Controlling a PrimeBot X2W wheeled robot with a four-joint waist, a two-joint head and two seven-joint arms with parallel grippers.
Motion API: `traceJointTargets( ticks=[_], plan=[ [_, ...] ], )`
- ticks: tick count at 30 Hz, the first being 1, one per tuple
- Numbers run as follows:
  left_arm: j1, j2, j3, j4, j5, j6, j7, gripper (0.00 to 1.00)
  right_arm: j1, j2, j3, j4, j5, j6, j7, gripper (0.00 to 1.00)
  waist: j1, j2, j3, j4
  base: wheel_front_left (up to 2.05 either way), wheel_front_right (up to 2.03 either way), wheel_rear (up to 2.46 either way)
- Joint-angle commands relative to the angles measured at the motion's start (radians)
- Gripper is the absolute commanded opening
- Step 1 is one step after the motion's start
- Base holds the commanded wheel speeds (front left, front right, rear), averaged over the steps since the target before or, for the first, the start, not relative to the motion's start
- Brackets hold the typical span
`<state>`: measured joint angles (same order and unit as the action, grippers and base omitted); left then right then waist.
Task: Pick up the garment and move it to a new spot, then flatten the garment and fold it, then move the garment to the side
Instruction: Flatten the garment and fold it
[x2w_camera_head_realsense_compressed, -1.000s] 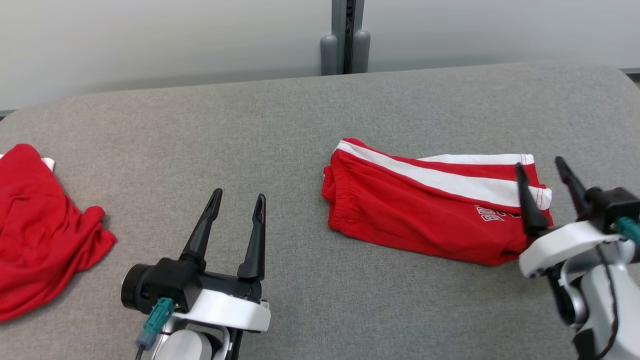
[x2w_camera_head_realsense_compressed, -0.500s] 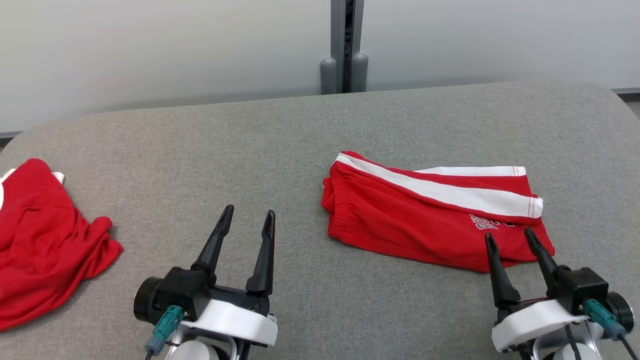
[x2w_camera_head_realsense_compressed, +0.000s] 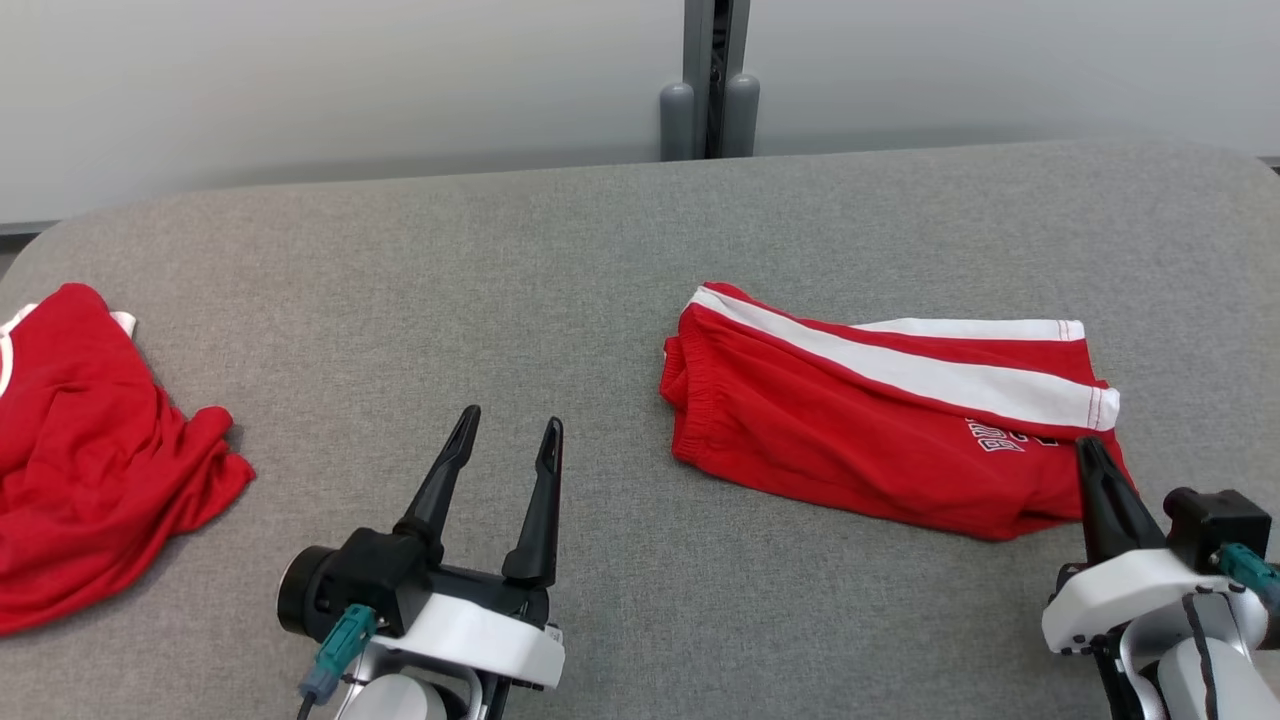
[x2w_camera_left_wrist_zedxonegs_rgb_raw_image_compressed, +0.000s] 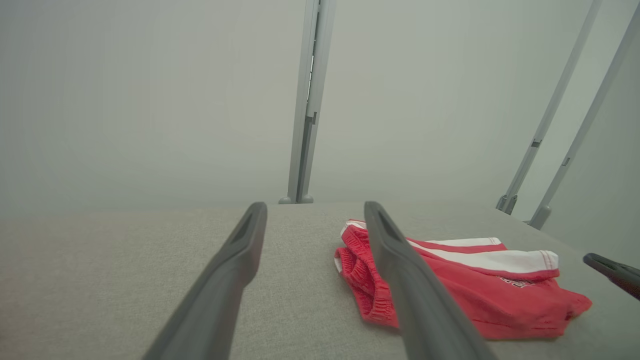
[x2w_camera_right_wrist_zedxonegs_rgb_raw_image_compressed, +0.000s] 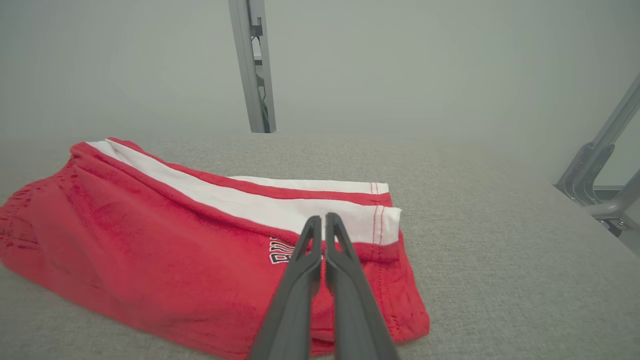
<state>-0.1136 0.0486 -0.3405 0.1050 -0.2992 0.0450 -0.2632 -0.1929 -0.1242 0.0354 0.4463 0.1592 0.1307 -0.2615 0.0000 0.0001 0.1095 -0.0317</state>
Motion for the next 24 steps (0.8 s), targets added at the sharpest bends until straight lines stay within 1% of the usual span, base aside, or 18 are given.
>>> traceJointTargets(
  ticks=[1,4,5,11,15,20,24],
  plan=[
    [-0.025,0.004,-0.001,-0.003,-0.004,0.003,-0.001,1.0,-0.043,-0.02,-0.007,0.061,0.013,0.0,-0.006,0.0,0.0,-0.0001,0.018,0.01,0.0,0.0,0.0],
    [-0.032,0.004,-0.005,-0.002,0.0,0.003,-0.001,1.0,-0.114,-0.05,-0.006,0.156,0.033,0.0,0.007,0.0,0.0,-0.0001,0.042,0.019,0.0,0.0,0.0],
    [-0.042,0.004,-0.006,-0.001,0.005,0.003,-0.001,1.0,-0.153,-0.065,0.004,0.213,0.052,0.0,0.024,0.0,0.0,-0.0001,0.055,0.024,0.0,0.0,0.0],
    [-0.063,0.004,-0.007,-0.002,0.012,-0.002,-0.001,1.0,-0.248,-0.108,0.078,0.333,0.106,0.0,0.094,0.0,0.0,-0.0001,0.096,0.038,0.0,0.0,0.0],
    [-0.071,0.004,-0.006,-0.002,0.019,-0.004,-0.001,1.0,-0.284,-0.134,0.144,0.369,0.152,0.0,0.15,0.0,0.0,-0.0001,0.116,0.044,0.0,0.0,0.0],
    [-0.083,0.004,-0.005,-0.004,0.018,-0.003,-0.001,1.0,-0.305,-0.144,0.189,0.395,0.189,0.0,0.189,0.0,0.0,-0.0001,0.13,0.049,0.0,0.0,0.0],
    [-0.086,0.004,-0.007,-0.007,0.018,-0.003,-0.001,1.0,-0.33,-0.158,0.207,0.408,0.203,0.0,0.177,0.0,0.0,-0.0001,0.145,0.053,0.0,0.0,0.0]
  ],
)
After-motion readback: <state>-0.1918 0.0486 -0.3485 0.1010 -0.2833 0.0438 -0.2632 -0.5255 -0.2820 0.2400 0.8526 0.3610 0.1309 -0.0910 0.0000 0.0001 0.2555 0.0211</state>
